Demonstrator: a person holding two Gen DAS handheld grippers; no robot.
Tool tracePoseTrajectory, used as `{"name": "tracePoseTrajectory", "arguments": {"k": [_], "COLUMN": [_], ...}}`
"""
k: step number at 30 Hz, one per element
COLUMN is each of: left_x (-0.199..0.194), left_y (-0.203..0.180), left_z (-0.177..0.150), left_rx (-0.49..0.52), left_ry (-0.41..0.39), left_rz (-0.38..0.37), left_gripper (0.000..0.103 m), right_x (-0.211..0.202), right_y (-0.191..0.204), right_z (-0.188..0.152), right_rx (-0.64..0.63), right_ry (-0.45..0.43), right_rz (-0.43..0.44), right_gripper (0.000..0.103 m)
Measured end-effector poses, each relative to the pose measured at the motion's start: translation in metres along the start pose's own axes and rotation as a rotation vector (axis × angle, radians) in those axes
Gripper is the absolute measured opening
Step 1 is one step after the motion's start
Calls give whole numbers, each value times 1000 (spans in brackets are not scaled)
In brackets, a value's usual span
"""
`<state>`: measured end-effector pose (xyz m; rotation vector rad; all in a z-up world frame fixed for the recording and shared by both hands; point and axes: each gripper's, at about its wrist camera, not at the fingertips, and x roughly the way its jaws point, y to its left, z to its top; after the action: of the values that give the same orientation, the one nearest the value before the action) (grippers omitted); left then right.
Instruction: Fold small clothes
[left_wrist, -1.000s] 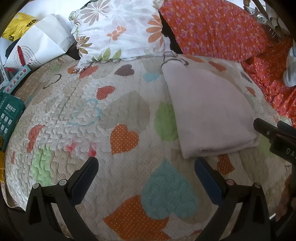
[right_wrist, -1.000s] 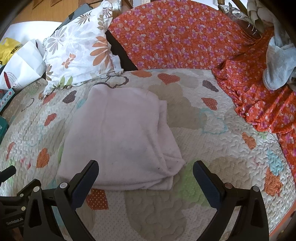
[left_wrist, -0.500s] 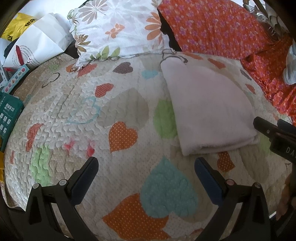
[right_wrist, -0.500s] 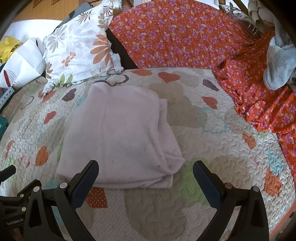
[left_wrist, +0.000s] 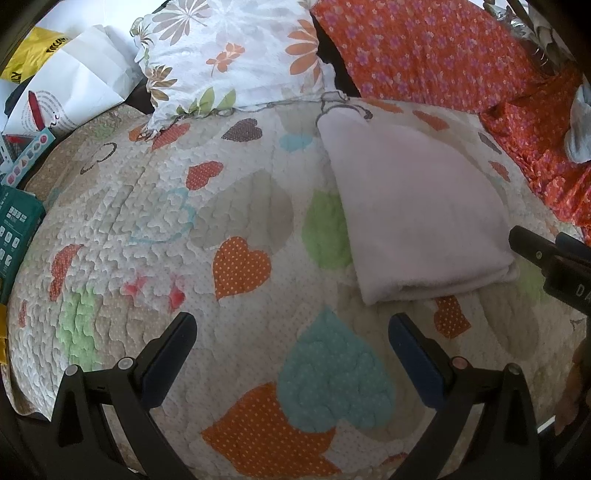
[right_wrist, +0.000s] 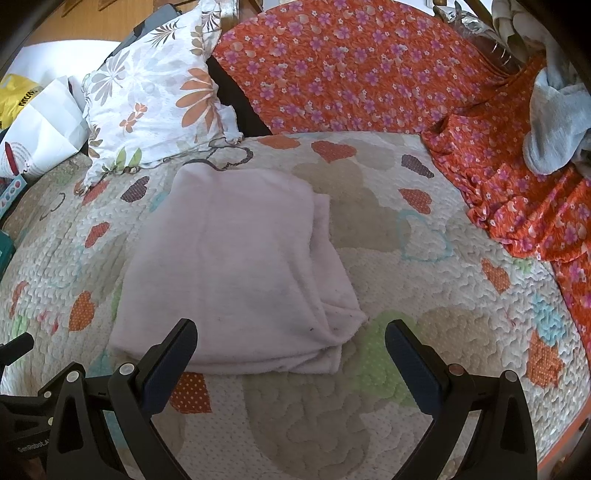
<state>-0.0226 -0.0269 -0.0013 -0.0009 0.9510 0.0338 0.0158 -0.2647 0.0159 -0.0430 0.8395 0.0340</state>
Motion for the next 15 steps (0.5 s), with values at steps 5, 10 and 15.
{"name": "tracePoseTrajectory", "arguments": {"k": [5, 10, 15], "left_x": [1, 1, 3], "left_y": [0, 0, 1], "left_z": [-1, 0, -2], "left_rx": [0, 0, -2], "left_ry": [6, 6, 10], "left_rz": [-2, -1, -1], "left_gripper": [103, 103, 103], "right_x": [1, 1, 1], "right_y": [-1, -2, -3], "right_z": [0, 0, 0], "right_rx": [0, 0, -1], "right_ry": [2, 2, 1], "right_rz": [0, 1, 1], "right_gripper": [103, 103, 103]}}
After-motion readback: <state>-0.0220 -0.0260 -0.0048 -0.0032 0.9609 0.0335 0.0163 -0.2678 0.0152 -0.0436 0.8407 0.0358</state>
